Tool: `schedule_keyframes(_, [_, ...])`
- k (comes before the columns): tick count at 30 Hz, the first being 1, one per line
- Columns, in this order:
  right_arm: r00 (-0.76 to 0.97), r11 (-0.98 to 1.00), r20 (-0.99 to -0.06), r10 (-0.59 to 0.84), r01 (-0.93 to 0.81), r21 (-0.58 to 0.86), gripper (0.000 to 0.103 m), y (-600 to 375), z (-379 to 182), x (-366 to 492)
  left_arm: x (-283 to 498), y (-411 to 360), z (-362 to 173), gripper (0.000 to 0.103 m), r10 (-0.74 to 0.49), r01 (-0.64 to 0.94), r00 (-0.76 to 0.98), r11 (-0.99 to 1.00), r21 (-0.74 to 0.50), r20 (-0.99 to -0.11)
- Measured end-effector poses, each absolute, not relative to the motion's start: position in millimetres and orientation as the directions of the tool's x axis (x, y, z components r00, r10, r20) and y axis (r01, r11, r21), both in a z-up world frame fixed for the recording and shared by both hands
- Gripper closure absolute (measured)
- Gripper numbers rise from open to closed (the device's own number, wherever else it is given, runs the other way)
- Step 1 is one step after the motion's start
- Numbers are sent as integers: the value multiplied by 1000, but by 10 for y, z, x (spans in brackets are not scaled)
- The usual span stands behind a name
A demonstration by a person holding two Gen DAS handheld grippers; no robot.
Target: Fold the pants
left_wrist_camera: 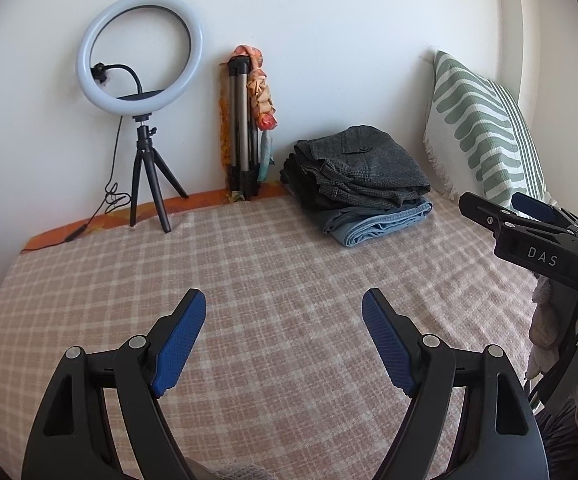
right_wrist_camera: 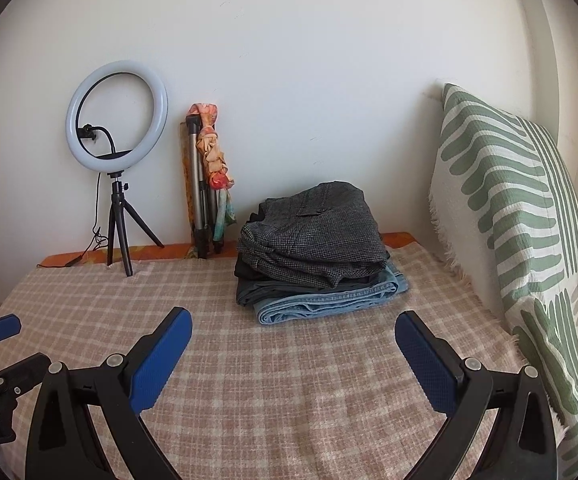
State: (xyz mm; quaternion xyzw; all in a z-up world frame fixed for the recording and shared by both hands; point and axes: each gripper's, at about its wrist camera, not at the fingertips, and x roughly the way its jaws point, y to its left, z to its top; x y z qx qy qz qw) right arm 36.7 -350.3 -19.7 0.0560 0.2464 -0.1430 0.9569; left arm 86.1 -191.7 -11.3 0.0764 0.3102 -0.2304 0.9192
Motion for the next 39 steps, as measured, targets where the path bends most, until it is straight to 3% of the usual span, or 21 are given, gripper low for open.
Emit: schedule_keyframes(39, [837, 954, -492, -239, 296, 40, 0, -3419, -179, 356, 817, -1962, -100, 22, -342, 446, 735, 894, 38, -585])
